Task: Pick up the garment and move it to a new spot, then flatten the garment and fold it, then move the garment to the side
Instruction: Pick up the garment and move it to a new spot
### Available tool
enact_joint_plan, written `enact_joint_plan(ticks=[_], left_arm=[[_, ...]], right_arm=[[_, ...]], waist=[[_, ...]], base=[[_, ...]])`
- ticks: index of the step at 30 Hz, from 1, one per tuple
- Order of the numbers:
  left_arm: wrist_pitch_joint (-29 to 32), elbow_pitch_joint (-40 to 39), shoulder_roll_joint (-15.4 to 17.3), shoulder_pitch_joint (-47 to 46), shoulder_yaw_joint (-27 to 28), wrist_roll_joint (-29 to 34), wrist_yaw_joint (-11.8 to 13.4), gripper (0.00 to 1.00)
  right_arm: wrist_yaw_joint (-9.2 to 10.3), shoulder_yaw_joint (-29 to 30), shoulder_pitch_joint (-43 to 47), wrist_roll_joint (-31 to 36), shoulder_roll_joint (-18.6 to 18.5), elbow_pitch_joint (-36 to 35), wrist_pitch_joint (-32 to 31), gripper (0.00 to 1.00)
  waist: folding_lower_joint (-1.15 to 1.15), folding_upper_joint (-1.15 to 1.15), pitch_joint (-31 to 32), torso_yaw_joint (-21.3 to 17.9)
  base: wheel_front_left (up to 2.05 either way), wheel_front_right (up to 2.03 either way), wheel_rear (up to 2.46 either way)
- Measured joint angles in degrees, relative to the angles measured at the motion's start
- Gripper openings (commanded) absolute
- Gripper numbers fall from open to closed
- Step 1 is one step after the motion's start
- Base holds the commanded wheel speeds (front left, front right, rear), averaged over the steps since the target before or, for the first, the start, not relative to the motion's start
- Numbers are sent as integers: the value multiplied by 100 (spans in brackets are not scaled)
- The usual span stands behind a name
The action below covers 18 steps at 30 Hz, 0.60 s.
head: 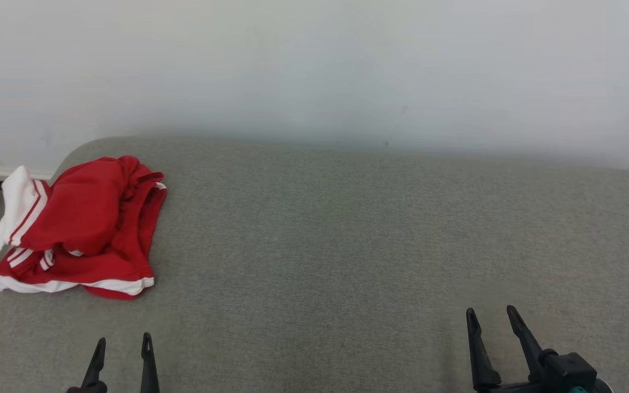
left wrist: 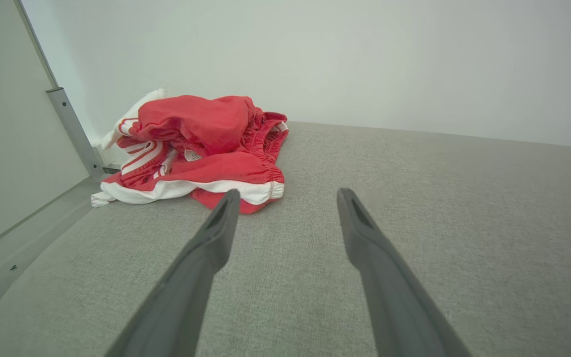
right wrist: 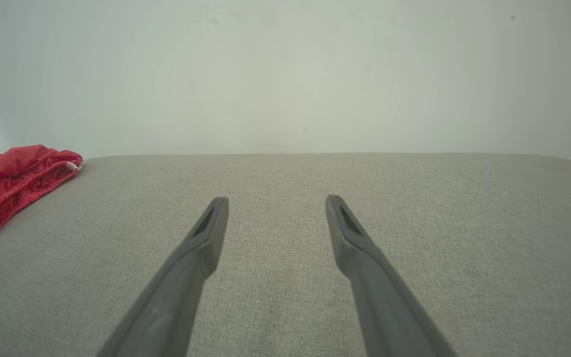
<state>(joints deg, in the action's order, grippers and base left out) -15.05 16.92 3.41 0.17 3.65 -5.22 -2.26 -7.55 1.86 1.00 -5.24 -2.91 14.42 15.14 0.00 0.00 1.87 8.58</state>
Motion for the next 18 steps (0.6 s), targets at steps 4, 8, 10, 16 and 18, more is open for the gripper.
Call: enact_joint_plan(ticks=[4, 8, 10, 16, 18], left_arm=[[0, 2, 15, 2, 32, -42, 34, 100], [0, 7, 40, 19, 35, -52, 52, 100], [0, 9, 57, 40, 46, -62, 73, 100], [0, -3, 76, 54, 54, -99, 107, 100], [0, -18, 76, 63, 46, -109, 118, 100]], right_arm=[[0, -16, 10, -40, 0, 24, 0, 100], [0, -33, 19, -75, 0, 53, 0, 100], [0, -57, 20, -91, 0, 71, 0, 100], [0, -121, 35, -125, 0, 89, 0, 100], [0, -129, 47, -131, 1, 99, 0, 100]], waist=[[0, 0, 17, 284], [0, 0, 38, 583], [0, 0, 49, 733], [0, 0, 74, 1146], [0, 0, 80, 1269]], base=[[0, 0, 0], [0, 0, 0], [0, 0, 0], [0, 0, 0], [0, 0, 0]])
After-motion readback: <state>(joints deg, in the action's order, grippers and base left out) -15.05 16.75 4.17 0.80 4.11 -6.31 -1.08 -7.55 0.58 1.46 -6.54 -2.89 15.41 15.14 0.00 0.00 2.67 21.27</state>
